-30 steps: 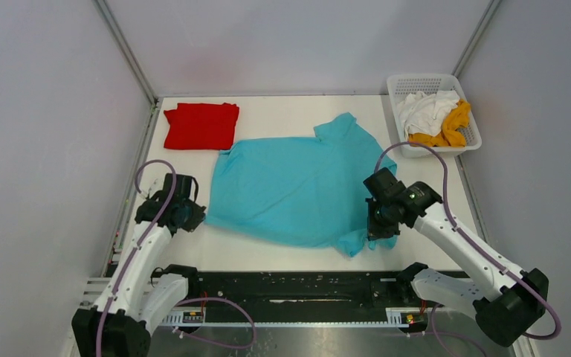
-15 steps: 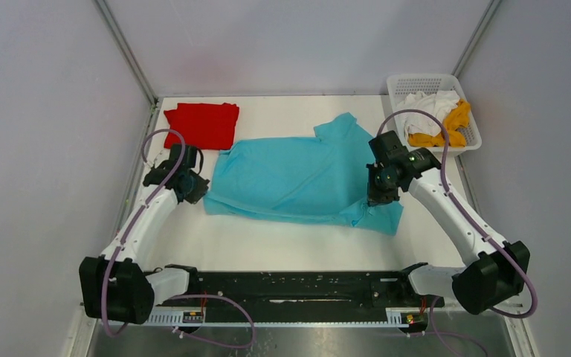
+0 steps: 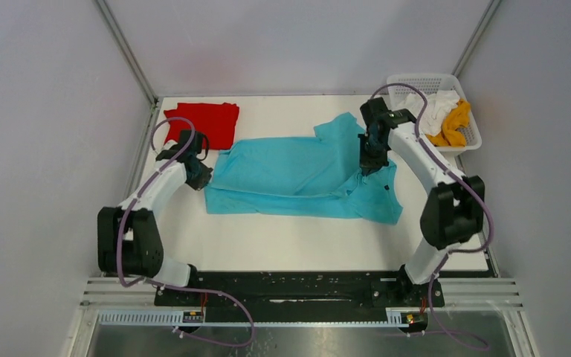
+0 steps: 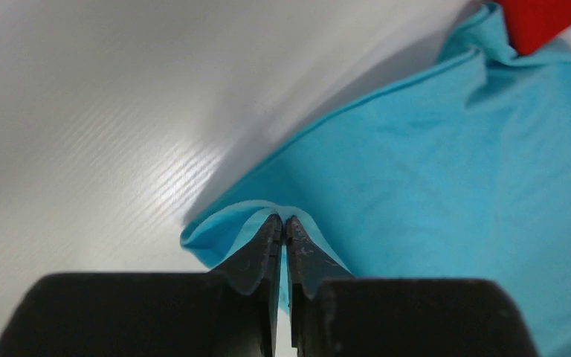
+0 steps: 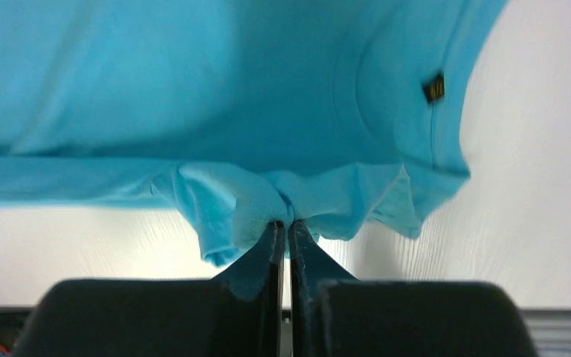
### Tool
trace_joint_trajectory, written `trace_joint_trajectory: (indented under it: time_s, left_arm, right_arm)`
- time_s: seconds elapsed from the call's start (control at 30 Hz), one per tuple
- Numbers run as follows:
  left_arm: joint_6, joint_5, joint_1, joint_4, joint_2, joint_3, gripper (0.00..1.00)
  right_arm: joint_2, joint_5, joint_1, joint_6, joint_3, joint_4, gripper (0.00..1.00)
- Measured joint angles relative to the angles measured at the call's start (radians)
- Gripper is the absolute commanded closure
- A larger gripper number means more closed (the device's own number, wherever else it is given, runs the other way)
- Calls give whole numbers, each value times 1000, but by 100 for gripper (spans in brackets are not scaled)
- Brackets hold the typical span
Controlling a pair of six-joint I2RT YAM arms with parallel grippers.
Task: Fold and stack the t-shirts
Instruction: Fold the flattened tshirt in 1/3 of the way
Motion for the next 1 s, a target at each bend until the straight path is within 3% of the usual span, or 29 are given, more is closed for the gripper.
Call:
trace_joint_trajectory:
  time_s: [0.03, 0.07, 0.1, 0.13, 0.17, 0.2, 0.23, 0.27, 0.37, 0.67, 1.0]
  left_arm:
    - [2, -2, 3, 14, 31, 4, 79]
    - [4, -4, 7, 28, 68, 7, 59]
    - [8, -5, 11, 35, 100, 12, 43]
    - [19, -6, 16, 40, 133, 20, 34]
    - [23, -5, 21, 40, 167, 35, 22]
    - [31, -2, 26, 42, 199, 54, 9]
    - [44, 2, 28, 45, 222, 72, 2]
    - [55, 7, 31, 49, 238, 91, 1]
    - [84, 19, 34, 68, 223, 111, 1]
    - [145, 94, -24, 90, 60, 55, 1]
    - [134, 141, -129, 163, 254, 2, 1]
  right_arm:
    - [45, -2, -7, -7, 37, 1, 89]
    - [107, -6, -17, -19, 94, 3, 84]
    - [153, -8, -24, -29, 134, 10, 72]
    - [212, -9, -32, -37, 192, 8, 49]
    - [276, -7, -41, -46, 261, 6, 34]
    - [325, -6, -48, -52, 313, 6, 24]
    - [381, -4, -55, -62, 377, 2, 14]
    - [422, -1, -60, -69, 423, 8, 3]
    - [433, 0, -69, -81, 412, 36, 1]
    - [10, -204, -70, -10, -198, 326, 1]
    - [141, -294, -70, 100, -334, 543, 0]
